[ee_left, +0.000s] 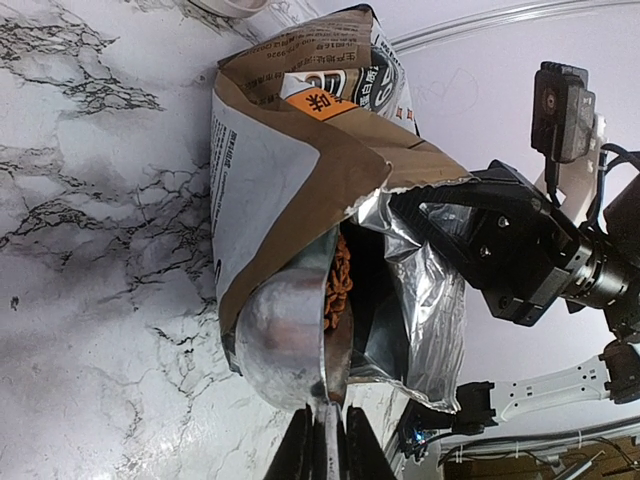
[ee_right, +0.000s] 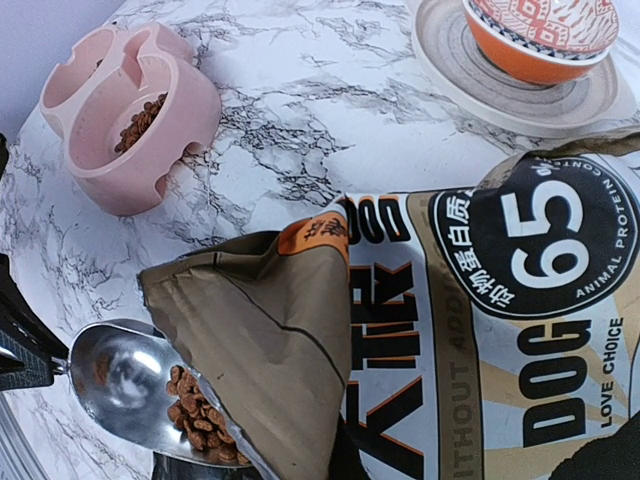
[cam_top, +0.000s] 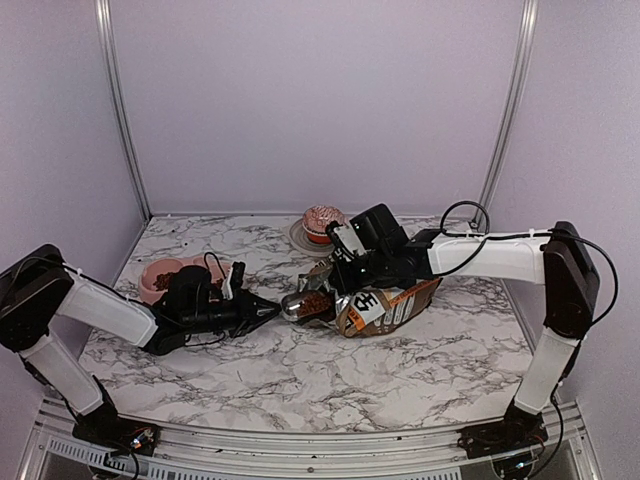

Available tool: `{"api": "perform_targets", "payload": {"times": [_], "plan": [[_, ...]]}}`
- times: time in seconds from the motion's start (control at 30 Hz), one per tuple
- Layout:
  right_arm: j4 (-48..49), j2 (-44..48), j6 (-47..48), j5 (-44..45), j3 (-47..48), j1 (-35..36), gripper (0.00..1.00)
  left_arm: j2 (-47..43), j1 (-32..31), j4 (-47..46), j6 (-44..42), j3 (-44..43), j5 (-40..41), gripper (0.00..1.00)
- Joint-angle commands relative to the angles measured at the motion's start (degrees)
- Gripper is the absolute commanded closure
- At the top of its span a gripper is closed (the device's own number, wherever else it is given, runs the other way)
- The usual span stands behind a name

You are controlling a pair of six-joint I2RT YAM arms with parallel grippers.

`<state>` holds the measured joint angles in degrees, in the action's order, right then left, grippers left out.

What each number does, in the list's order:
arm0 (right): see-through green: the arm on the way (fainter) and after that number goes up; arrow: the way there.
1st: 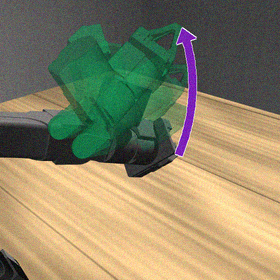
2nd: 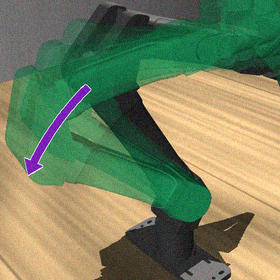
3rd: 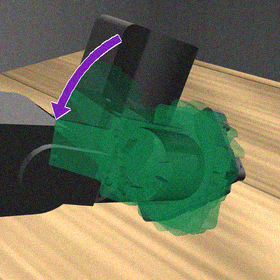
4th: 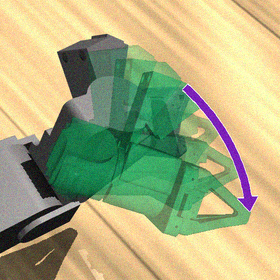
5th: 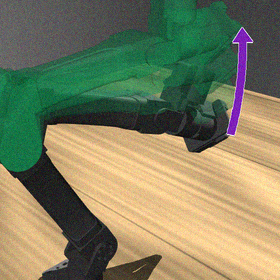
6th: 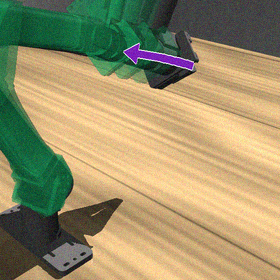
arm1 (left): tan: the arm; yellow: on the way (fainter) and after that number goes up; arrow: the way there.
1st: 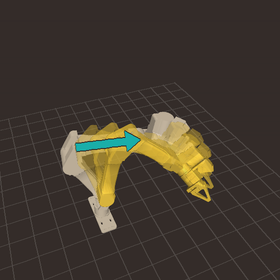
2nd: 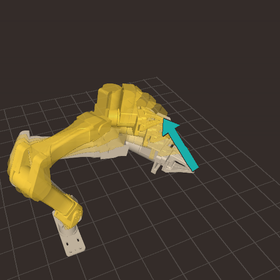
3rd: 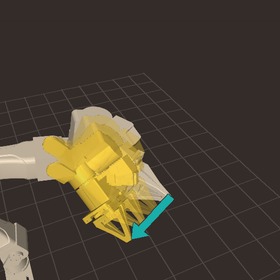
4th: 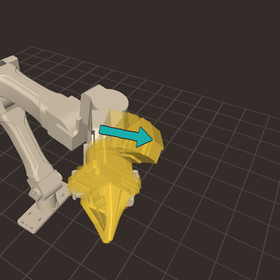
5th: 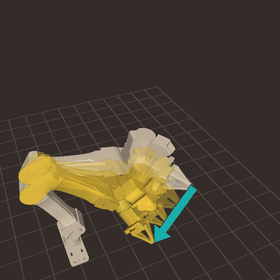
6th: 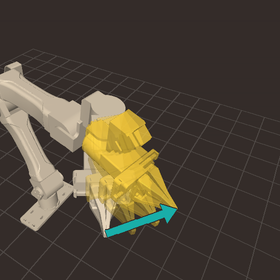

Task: Serve the pet food
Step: Place the pet food in the pet food bowl.

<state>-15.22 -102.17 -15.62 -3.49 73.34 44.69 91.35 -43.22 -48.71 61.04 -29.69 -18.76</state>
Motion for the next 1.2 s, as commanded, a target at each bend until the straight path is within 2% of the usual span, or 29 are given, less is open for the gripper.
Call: {"api": "perform_targets", "payload": {"times": [0.0, 0.3, 1.17], "plan": [[0.11, 2.18, 0.83, 3.41, 0.51, -1.96, 1.00, -2.51, 0.34, 2.88, -2.61, 0.26, 1.95, 1.00], [0.28, 2.24, 0.69, 3.32, 0.32, -2.05, 1.00, -4.48, -0.28, 8.63, -5.48, -1.64, 3.81, 1.00], [1.15, 3.11, 0.37, 2.96, -0.91, -2.14, 1.00, -9.82, -0.11, 9.90, -1.63, -3.06, 1.97, 1.00]]}}
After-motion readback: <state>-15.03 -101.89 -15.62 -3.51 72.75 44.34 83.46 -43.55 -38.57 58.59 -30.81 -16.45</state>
